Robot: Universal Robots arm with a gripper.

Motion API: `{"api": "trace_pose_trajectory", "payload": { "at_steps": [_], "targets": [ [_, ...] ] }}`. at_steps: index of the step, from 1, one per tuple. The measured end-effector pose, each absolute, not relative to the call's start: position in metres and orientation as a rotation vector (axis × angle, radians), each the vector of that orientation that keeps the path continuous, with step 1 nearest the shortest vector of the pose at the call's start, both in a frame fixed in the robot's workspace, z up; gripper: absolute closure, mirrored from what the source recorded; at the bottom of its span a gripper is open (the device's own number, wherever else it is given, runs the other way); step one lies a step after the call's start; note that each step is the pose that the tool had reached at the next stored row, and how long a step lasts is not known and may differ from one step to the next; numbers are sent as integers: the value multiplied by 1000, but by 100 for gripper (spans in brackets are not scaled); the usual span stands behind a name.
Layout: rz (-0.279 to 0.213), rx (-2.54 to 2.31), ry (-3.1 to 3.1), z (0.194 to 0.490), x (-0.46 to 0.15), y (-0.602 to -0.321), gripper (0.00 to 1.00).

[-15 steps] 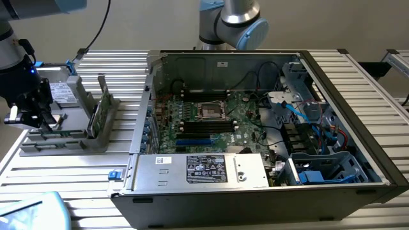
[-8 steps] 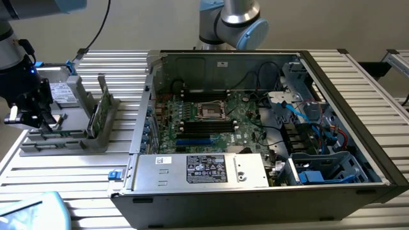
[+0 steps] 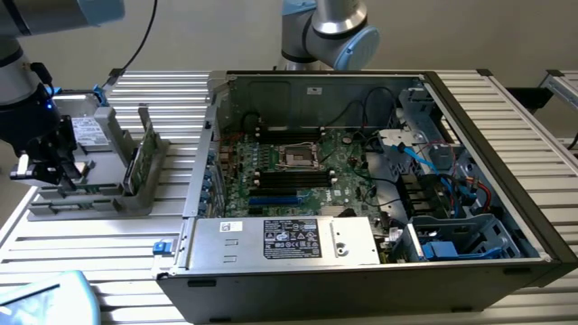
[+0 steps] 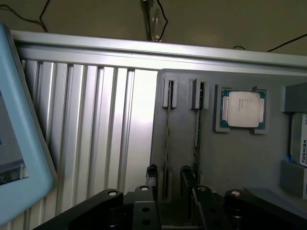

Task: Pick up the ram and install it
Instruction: 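Pick up the ram and move it above insertion slot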

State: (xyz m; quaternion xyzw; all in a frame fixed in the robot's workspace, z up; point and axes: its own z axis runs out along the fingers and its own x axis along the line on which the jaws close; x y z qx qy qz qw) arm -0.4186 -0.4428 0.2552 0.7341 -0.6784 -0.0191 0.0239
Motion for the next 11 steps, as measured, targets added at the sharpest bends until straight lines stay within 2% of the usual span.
{"api": "trace_pose_trajectory", "payload": {
  "at_steps": [11],
  "targets": [
    [-59, 2272, -2099, 236, -425, -443, 67]
  ]
}}
